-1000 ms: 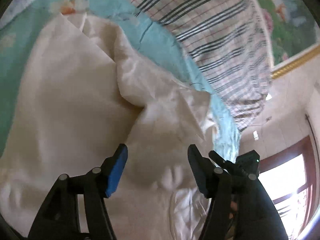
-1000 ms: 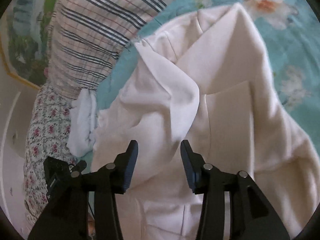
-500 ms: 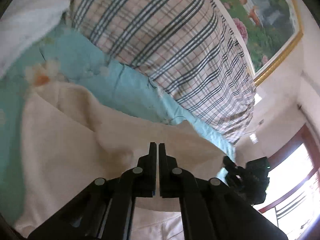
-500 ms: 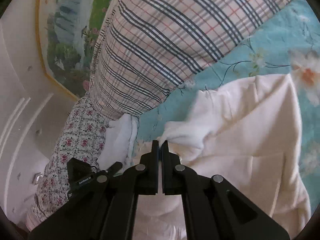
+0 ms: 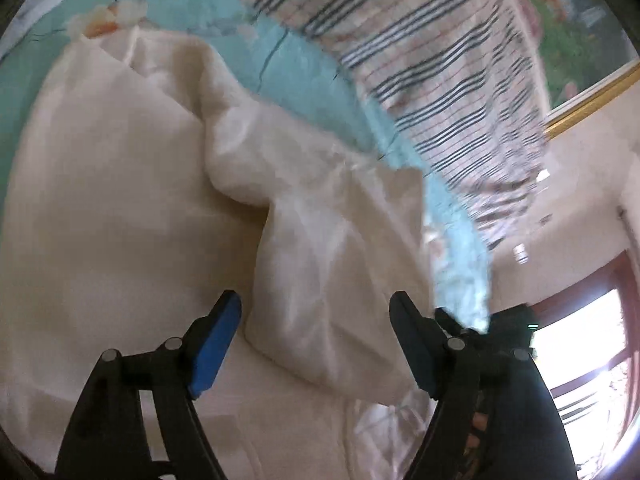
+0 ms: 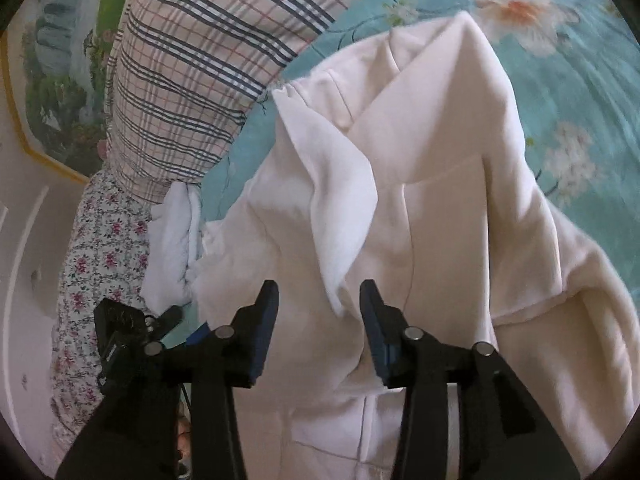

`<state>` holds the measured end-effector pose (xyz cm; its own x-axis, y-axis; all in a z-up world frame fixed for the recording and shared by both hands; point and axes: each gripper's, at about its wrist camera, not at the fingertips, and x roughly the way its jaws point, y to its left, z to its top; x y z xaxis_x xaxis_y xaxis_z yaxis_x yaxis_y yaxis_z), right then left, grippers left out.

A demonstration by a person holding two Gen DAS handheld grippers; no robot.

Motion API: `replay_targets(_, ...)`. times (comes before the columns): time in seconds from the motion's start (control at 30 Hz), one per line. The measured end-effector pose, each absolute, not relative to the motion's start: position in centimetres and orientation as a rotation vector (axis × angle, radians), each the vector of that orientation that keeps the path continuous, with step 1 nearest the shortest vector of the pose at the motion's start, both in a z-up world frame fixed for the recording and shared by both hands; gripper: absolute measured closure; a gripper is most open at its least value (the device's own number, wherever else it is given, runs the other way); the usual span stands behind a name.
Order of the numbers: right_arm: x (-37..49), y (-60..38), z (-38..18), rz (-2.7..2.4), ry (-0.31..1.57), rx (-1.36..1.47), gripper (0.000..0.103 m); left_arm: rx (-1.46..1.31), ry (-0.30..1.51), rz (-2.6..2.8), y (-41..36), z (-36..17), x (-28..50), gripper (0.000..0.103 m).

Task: Fold large clothes
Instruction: 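Fold the jacket lengthwise with both grippers and release it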

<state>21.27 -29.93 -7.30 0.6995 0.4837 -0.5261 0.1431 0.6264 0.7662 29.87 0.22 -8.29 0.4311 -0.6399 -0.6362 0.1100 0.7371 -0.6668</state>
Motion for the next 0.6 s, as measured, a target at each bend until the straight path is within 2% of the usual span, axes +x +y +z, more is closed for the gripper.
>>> replay_targets(0.03, 21.6, -29.8, -7.4, 0.206, 0.803, 0.886, 0.059, -0.574, 1.038, -0.487, -0.2, -8.7, 30.1, 0.053)
replay_targets(0.07, 21.8, -29.9, -7.6, 0.191, 0.811, 0.884, 0.059, -0.556, 1.055, -0.493, -0.9, -9.3, 30.6, 0.069)
replay_targets(0.1, 22.0, -30.0, -7.7, 0.188, 0.809, 0.888, 0.059, -0.555, 1.065, -0.5, -1.1, -9.6, 30.7, 0.097)
replay_targets(0.2, 22.9, -30.1, -8.0, 0.183, 0.818, 0.871, 0.062, -0.541, 1.038, -0.508, -1.3, -9.6, 30.8, 0.099)
replay_targets(0.23, 23.4, -29.9, -8.0, 0.198, 0.831, 0.862, 0.089, -0.527, 1.022, -0.51, -1.3, -9.1, 30.8, 0.1)
replay_targets(0.27, 24.0, -29.5, -7.7, 0.235, 0.838, 0.859, 0.101, -0.519, 0.998, -0.509, -1.0, -8.2, 30.6, 0.1)
replay_targets(0.43, 22.2, -29.5, -3.1, 0.377, 0.616, 0.864, 0.101, -0.466, 0.83, -0.506, 1.8, -3.5, 28.3, 0.102)
replay_targets(0.5, 22.0, -29.2, -3.7, 0.368, 0.666, 0.85, 0.101, -0.414, 0.848, -0.476, 2.4, -4.3, 27.8, 0.102)
replay_targets(0.6, 22.5, -28.1, -7.2, 0.261, 0.844, 0.771, 0.097, -0.425, 0.942, -0.43, 3.1, -8.0, 27.9, 0.102)
